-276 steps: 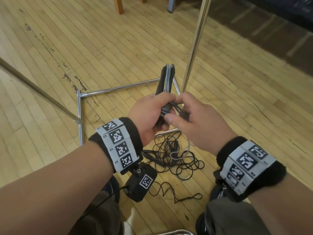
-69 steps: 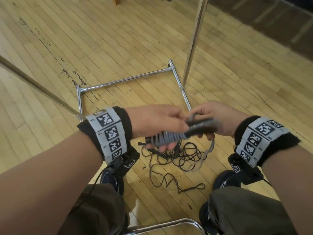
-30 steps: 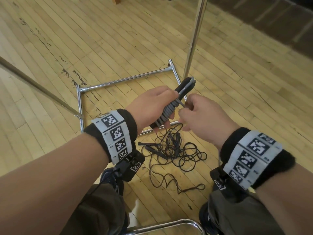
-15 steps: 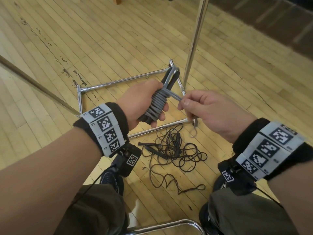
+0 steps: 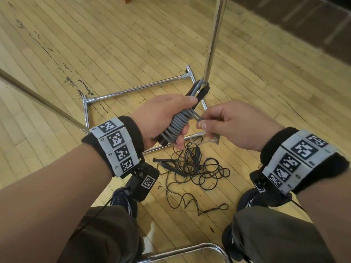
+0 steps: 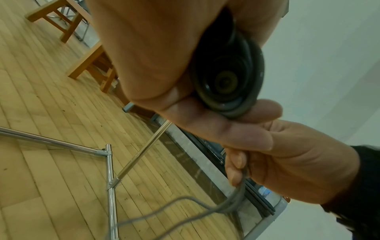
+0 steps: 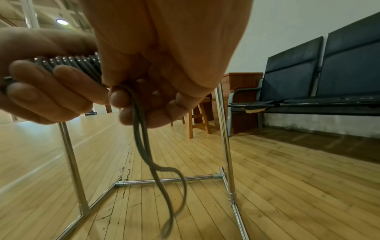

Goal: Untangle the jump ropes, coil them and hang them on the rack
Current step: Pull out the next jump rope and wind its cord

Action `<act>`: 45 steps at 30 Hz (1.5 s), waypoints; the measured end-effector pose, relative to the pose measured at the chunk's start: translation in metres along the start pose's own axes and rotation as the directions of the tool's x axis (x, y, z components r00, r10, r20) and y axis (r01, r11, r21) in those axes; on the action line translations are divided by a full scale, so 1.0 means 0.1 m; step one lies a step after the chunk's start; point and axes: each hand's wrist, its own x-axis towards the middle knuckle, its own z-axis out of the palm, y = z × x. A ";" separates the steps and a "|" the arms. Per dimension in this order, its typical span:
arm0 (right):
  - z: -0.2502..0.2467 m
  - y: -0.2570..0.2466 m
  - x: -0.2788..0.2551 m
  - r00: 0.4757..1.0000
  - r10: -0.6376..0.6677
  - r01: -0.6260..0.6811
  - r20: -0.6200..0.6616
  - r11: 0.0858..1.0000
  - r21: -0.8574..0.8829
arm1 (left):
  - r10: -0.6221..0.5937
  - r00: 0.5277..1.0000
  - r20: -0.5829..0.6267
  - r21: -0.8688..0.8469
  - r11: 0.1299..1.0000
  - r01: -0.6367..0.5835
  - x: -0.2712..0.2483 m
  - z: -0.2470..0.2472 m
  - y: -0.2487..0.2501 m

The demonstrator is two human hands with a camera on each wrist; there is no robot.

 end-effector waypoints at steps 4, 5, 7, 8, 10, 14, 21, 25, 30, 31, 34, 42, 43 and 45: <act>0.00 -0.01 -0.01 0.998 -0.006 0.007 0.060 1.000 -0.012 | 0.004 0.999 0.038 0.005 1.000 -0.004 -0.01 0.01 0.00; -0.01 0.00 0.00 0.998 -0.008 0.008 0.069 1.000 0.011 | 0.006 0.999 0.053 0.000 1.000 -0.006 -0.02 0.02 0.00; -0.02 0.01 0.00 0.996 -0.008 0.002 0.090 0.998 0.064 | 0.014 0.996 0.093 -0.003 1.000 -0.014 -0.03 0.02 0.01; -0.01 0.00 0.00 0.994 -0.002 -0.009 0.105 0.995 0.099 | 0.018 0.993 0.121 0.000 1.000 -0.018 -0.03 0.01 0.01; 0.01 -0.01 -0.01 0.991 0.004 -0.024 0.131 0.988 0.153 | 0.018 0.983 0.182 0.012 1.000 -0.021 -0.05 -0.02 0.01; 0.04 -0.04 0.00 0.982 0.008 -0.037 0.188 0.987 0.155 | -0.023 0.961 0.275 0.058 0.998 0.008 -0.09 -0.07 0.01; 0.13 -0.01 0.07 0.968 0.096 -0.023 0.231 0.954 -0.300 | -0.247 0.922 0.298 0.563 0.826 0.039 -0.14 -0.04 0.00; 0.12 -0.07 0.06 0.968 -0.010 0.114 0.250 0.907 -0.406 | -0.314 0.921 0.232 0.805 0.593 -0.001 -0.16 0.04 -0.02; 0.12 -0.15 0.05 0.979 -0.036 0.132 0.202 0.863 -0.487 | -0.380 0.904 0.195 0.876 0.482 0.014 -0.15 0.12 -0.03; 0.10 -0.16 0.04 0.983 -0.055 0.139 0.177 0.852 -0.505 | -0.380 0.907 0.182 0.879 0.477 0.024 -0.14 0.12 -0.03; 0.03 -0.20 0.01 0.989 -0.098 0.144 0.112 0.814 -0.562 | -0.332 0.932 0.144 0.878 0.477 0.034 -0.13 0.13 -0.03; 0.03 -0.25 -0.02 0.992 -0.026 0.094 0.121 0.800 -0.592 | -0.230 0.967 0.113 0.942 0.336 -0.030 -0.12 0.22 -0.10; 0.03 -0.27 -0.03 0.992 -0.027 0.094 0.121 0.801 -0.592 | -0.210 0.972 0.106 0.948 0.315 -0.036 -0.12 0.22 -0.11; 0.01 -0.33 -0.05 0.991 -0.046 0.110 0.122 0.798 -0.593 | -0.180 0.980 0.081 0.957 0.290 -0.026 -0.11 0.21 -0.12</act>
